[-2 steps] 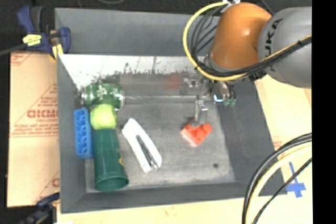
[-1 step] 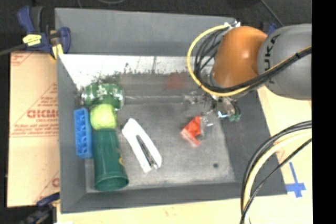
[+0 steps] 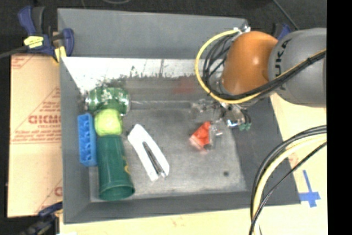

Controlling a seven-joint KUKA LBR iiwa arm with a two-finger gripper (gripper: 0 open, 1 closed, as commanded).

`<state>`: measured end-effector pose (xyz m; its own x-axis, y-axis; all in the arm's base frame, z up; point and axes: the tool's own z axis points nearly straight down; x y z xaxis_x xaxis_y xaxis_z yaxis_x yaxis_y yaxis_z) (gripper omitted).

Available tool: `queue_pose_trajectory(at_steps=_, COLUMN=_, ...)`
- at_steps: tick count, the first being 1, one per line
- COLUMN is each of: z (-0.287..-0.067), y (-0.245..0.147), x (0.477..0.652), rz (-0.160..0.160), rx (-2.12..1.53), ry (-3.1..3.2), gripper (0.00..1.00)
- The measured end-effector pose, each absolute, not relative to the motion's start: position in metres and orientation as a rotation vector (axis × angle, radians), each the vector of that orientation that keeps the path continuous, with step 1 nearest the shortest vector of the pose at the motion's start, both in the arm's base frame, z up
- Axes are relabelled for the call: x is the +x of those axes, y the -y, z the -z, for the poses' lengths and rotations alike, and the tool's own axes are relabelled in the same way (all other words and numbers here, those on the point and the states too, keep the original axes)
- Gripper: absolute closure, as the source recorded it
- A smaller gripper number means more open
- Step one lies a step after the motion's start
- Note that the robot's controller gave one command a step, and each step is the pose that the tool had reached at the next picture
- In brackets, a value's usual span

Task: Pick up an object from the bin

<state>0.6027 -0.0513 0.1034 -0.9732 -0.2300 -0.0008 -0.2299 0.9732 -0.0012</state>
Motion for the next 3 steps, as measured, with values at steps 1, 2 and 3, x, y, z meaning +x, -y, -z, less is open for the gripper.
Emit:
queue_pose_trajectory(at_steps=1, z=-0.127, y=0.052, x=0.602, rz=-0.002, rx=-0.277, ry=-3.133, gripper=0.0)
queue_pose_trajectory(at_steps=2, z=-0.119, y=0.06, x=0.603, rz=0.008, rx=-0.605, ry=-3.067, gripper=0.0)
queue_pose_trajectory(at_steps=3, z=-0.074, y=0.083, x=0.613, rz=0.001, rx=-0.915, ry=-3.0, gripper=1.0)
